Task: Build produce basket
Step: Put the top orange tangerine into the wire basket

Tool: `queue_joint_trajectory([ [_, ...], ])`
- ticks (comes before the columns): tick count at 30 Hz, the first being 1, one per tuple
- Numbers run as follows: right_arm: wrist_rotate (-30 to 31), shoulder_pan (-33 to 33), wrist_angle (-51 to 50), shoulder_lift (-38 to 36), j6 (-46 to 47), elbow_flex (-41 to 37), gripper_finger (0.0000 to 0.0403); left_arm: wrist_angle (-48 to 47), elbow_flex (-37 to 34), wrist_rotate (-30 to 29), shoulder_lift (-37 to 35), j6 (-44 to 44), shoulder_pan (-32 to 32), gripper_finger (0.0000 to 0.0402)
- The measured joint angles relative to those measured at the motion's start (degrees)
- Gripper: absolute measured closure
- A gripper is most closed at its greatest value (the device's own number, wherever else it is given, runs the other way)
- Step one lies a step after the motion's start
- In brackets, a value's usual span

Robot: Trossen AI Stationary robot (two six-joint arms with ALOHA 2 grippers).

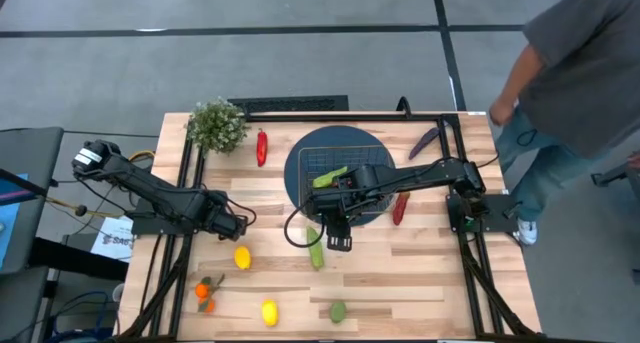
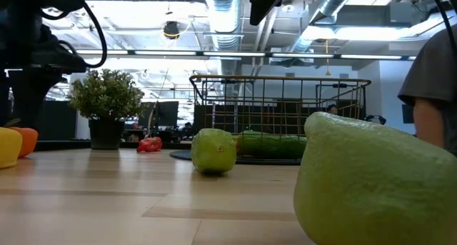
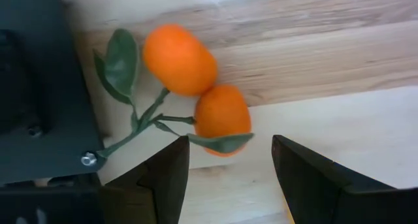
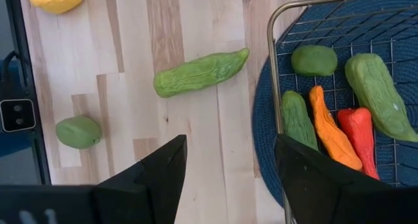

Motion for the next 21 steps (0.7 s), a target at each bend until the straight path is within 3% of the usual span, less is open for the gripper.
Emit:
queue_joint_trajectory([
  [21, 0.0, 0.0, 0.7, 0.0, -1.9, 0.0, 0.0153, -2.2, 0.0, -2.0, 0.0, -2.8, 0.1, 0.0198],
])
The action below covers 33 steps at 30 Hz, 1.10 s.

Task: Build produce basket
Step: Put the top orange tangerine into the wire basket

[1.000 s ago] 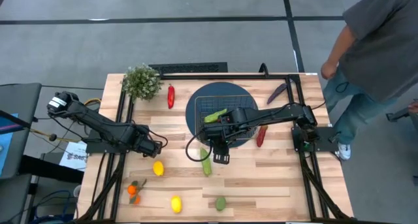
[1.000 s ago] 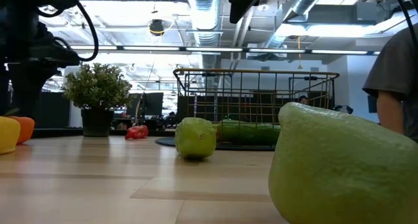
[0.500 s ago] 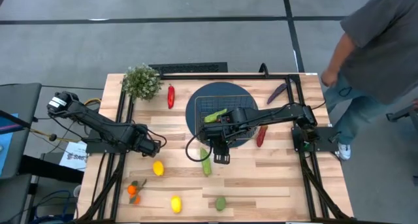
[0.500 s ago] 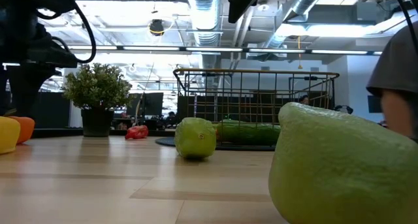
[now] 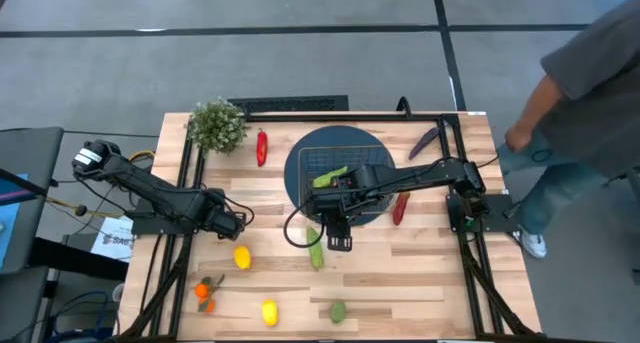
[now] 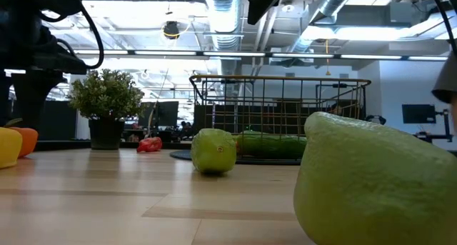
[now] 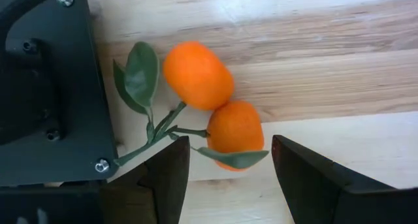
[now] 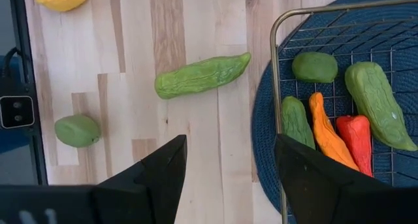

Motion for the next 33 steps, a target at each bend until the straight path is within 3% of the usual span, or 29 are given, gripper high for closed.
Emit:
queue_joint_trajectory([
  [4, 0.0, 0.0, 0.0, 0.0, -0.3, 0.0, 0.0153, 0.0, 0.0, 0.0, 0.0, -0.1, 0.0, 0.0206],
  [14, 0.0, 0.0, 0.1, 0.0, -0.5, 0.0, 0.0153, 0.5, 0.0, -1.6, 0.0, 0.3, 0.0, 0.0277],
  [28, -0.2, 0.2, 0.0, 0.0, -1.1, 0.0, 0.0153, -0.8, 0.0, -1.3, 0.0, 3.3, 0.0, 0.0280],
  [33, -0.3, 0.9, 0.0, 0.0, -1.7, 0.0, 0.0153, -0.3, 0.0, 0.4, 0.0, 6.3, 0.0, 0.0258],
])
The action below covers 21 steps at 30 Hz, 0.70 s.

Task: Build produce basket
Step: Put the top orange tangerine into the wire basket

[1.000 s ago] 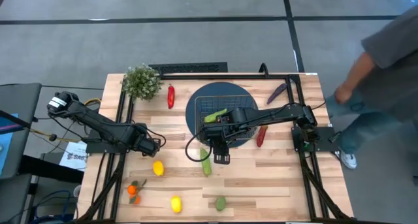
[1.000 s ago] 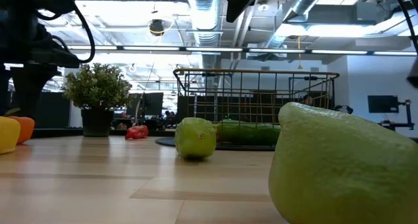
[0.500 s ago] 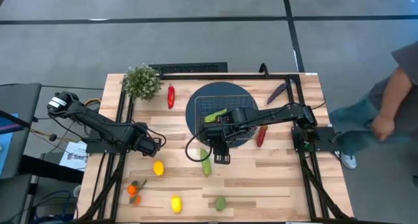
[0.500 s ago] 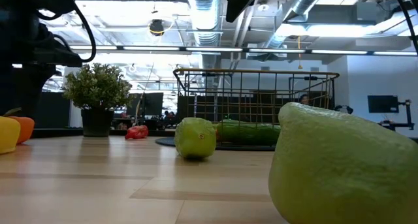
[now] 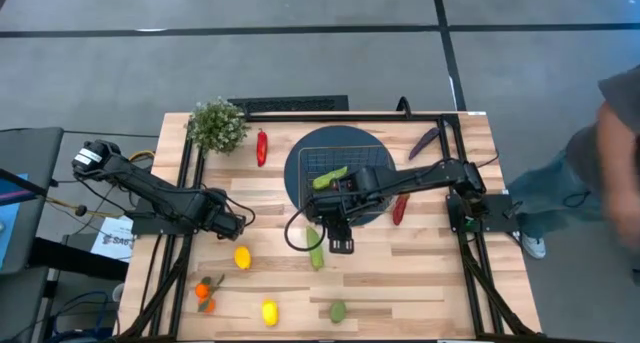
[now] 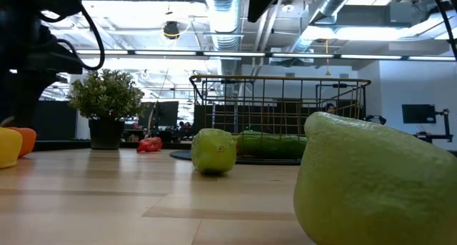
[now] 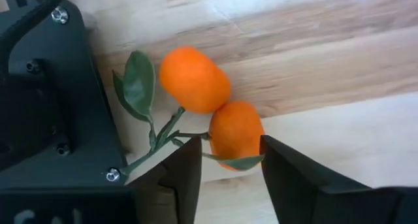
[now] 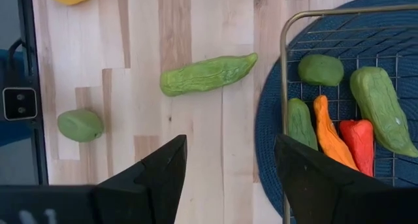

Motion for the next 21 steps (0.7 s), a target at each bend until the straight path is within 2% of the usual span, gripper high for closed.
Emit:
queue_joint_trajectory([
  [8, 0.0, 1.6, 0.1, 0.0, -0.5, 0.0, 0.0153, 0.0, 0.0, -0.5, 0.3, -0.7, 0.0, 0.0201],
  [21, 0.0, 2.1, 0.2, 0.0, -0.3, 0.0, 0.0153, 2.8, 0.0, 2.5, 9.4, 1.1, 0.0, 0.0196],
])
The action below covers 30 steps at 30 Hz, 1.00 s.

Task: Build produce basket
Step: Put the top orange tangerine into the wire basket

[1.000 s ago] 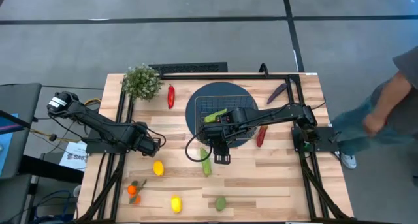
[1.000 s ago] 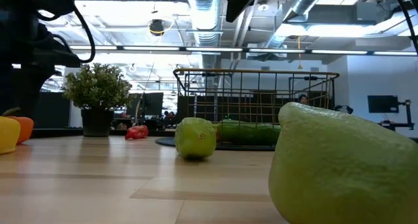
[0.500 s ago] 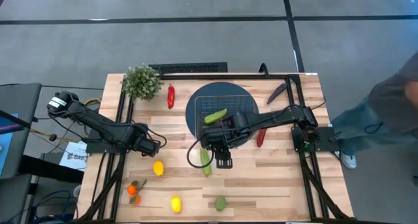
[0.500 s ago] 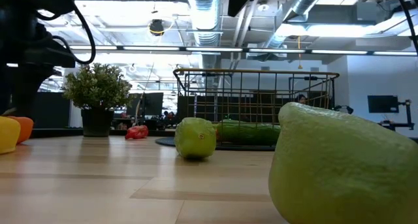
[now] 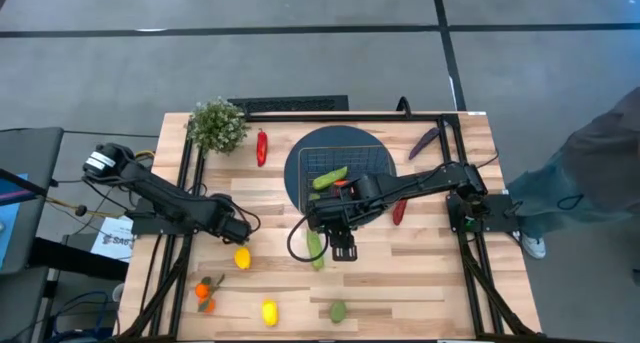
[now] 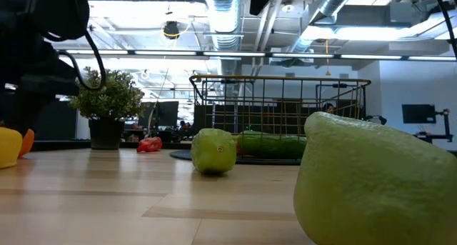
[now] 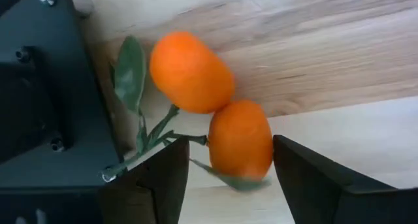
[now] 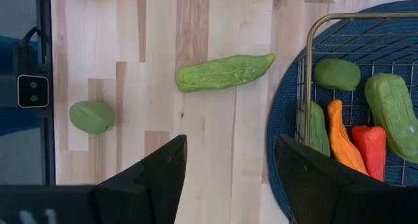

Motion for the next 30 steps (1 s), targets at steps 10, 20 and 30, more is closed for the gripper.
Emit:
queue_joint_trajectory([
  [10, 0.0, 0.0, -0.1, 0.0, 0.1, 0.0, 0.0153, 1.1, 0.0, -0.5, -0.1, 2.1, 0.0, 0.0313],
  [20, 0.0, 0.0, 0.0, 0.0, 1.6, 0.0, 0.0153, -0.4, 3.2, -1.6, -0.1, 6.2, 0.0, 0.0363],
  [30, 0.0, 0.0, 0.0, 0.0, 3.0, 0.0, 0.0153, -4.0, 9.1, -8.3, -0.1, 7.6, 0.0, 0.0364],
])
